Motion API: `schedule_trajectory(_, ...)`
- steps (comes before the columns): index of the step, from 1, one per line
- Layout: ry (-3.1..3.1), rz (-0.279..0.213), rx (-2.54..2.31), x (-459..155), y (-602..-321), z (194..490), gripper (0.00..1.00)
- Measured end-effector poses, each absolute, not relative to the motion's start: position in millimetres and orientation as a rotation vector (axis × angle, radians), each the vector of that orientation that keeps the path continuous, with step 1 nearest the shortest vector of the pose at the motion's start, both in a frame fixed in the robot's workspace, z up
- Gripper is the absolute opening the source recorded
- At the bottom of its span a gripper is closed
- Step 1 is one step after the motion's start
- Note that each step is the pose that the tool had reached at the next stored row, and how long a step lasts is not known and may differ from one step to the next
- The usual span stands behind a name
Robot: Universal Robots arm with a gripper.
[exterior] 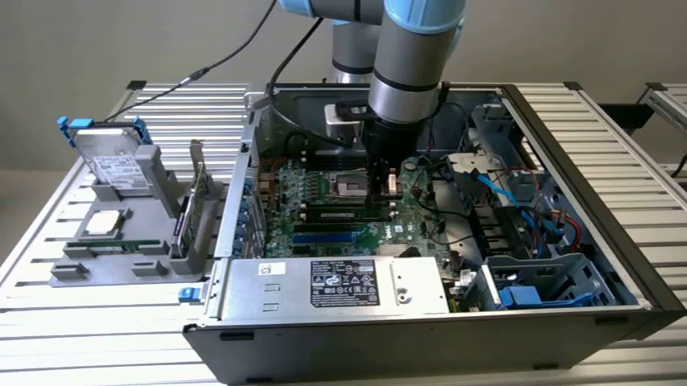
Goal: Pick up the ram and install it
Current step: 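Press down the ram until it locks into place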
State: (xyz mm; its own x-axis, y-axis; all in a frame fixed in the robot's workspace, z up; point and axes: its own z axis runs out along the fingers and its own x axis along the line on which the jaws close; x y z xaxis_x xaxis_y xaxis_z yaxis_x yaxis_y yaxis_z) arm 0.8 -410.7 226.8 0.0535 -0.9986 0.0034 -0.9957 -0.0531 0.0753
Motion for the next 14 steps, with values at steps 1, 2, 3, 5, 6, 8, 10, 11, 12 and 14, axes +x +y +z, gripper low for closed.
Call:
schedule_trajectory(1,-2.121,-0.076,2.237,0,-411,227,0.10)
schedule_trajectory(2,-2.122,-0.076,2.237,-1,-411,227,0.10)
schedule_trajectory(3,-2.122,-0.076,2.237,-2,-411,227,0.10)
schedule_trajectory(5,-2.123,-0.076,2.236,-5,-411,229,0.10)
schedule_trajectory(6,-2.123,-0.076,2.236,-6,-411,230,0.10)
schedule_trajectory(8,-2.123,-0.076,2.235,-9,-411,232,0.10)
schedule_trajectory(10,-2.123,-0.076,2.235,-12,-411,234,0.10)
schedule_trajectory(11,-2.123,-0.076,2.235,-14,-411,234,0.10)
schedule_trajectory(12,-2.123,-0.076,2.236,-16,-411,234,0.10)
schedule_trajectory(14,-2.123,-0.076,2.235,-21,-411,235,0.10)
